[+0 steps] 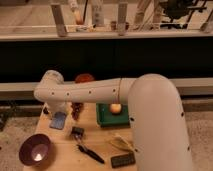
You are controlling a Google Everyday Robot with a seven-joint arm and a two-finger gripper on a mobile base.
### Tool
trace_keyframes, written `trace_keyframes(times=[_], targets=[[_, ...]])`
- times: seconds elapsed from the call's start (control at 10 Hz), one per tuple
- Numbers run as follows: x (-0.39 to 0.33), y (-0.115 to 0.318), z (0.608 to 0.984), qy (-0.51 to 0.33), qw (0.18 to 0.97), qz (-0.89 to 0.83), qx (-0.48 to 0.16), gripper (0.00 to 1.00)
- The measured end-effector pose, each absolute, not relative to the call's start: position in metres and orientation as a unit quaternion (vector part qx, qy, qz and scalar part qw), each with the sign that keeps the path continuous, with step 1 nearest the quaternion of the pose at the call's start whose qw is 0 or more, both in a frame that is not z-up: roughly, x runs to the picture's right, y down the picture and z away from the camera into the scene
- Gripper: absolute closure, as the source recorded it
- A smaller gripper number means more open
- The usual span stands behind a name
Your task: Place sponge in table surface
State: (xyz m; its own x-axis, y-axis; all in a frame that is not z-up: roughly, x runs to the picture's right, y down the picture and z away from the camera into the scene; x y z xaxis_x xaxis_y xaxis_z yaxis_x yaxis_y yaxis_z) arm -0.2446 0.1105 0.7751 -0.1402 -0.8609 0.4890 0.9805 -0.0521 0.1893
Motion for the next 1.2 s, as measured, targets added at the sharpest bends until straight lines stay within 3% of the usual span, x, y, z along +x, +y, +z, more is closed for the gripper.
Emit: trace_keyframes(times=[0.7, 1.2], targets=[[-0.248, 0.149, 0.832, -0.294, 0.635, -0.701, -0.14, 1.0], [-0.256, 0.164, 0.839, -0.296, 0.616, -0.712, -0.163, 1.0]])
